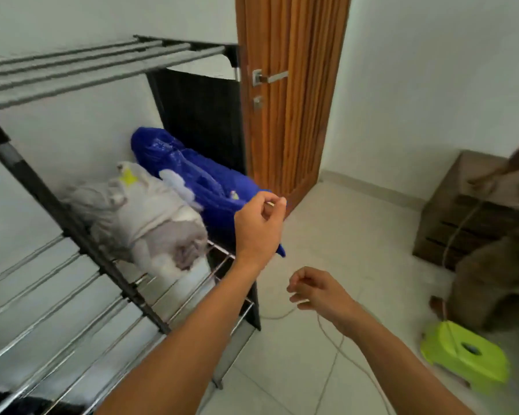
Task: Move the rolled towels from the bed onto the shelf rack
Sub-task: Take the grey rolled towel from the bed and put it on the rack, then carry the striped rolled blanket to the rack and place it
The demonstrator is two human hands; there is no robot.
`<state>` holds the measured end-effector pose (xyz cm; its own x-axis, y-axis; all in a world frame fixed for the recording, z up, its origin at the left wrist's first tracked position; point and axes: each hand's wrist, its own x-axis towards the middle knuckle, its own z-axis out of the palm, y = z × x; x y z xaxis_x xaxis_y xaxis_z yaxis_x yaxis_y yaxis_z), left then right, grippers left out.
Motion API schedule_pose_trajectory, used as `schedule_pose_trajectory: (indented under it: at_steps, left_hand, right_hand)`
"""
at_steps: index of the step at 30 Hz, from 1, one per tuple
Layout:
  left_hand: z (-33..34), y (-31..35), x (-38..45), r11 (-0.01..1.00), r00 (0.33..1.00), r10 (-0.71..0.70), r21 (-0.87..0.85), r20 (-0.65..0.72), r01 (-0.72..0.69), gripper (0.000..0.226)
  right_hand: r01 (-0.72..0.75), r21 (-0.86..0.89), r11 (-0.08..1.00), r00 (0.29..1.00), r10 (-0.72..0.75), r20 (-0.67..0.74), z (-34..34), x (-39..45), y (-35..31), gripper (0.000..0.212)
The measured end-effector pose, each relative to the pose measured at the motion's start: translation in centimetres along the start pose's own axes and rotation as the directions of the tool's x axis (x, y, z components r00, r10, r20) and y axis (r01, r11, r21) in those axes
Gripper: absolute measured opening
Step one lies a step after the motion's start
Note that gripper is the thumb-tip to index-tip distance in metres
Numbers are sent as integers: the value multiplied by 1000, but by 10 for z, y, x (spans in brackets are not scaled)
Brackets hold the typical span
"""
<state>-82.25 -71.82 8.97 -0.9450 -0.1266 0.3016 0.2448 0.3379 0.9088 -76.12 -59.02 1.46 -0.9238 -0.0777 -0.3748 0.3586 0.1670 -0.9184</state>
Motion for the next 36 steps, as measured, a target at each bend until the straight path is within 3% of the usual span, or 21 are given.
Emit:
schedule_pose_trajectory:
  at_steps: [3, 6, 9, 12, 15, 19, 25, 28, 36]
  left_hand:
    - [77, -20, -24, 991, 940, -100, 122, 325, 63, 13]
    - [154, -13, -68, 983, 838, -136, 180, 529, 46, 14]
    - [225, 21, -137, 987, 716, -116, 158, 688, 9, 18]
    - [287, 64, -224, 992, 526, -17, 81, 850, -99, 17]
    - [334, 106, -319, 982, 345, 65, 1, 936, -187, 15]
    - [374, 162, -455, 973, 113, 121, -95, 986, -212, 16]
    - [406, 220, -617, 981, -142, 78, -102, 987, -165, 21]
    - [425, 242, -667, 991, -200, 9, -35, 980, -127, 17]
    - [495, 277, -734, 936, -240, -291, 328, 926, 131, 17]
  right_hand:
    - [-83, 21, 996, 971, 86, -224, -60, -39, 58, 16]
    - [-142, 125, 982, 855, 185, -484, -118, -108, 112, 23]
    - [-110, 275, 955, 642, 280, -714, -164, -202, 156, 20]
    - [16, 411, 912, 389, 373, -842, -190, -302, 202, 15]
    - [87, 476, 875, 212, 451, -867, -193, -392, 251, 11]
    - [197, 537, 820, 70, 534, -842, -192, -502, 303, 10]
    - [343, 517, 784, -147, 588, -795, -207, -639, 349, 11]
    - [389, 505, 771, -202, 606, -770, -226, -679, 362, 11]
    - [358, 506, 785, -241, 601, -762, -306, -736, 396, 9]
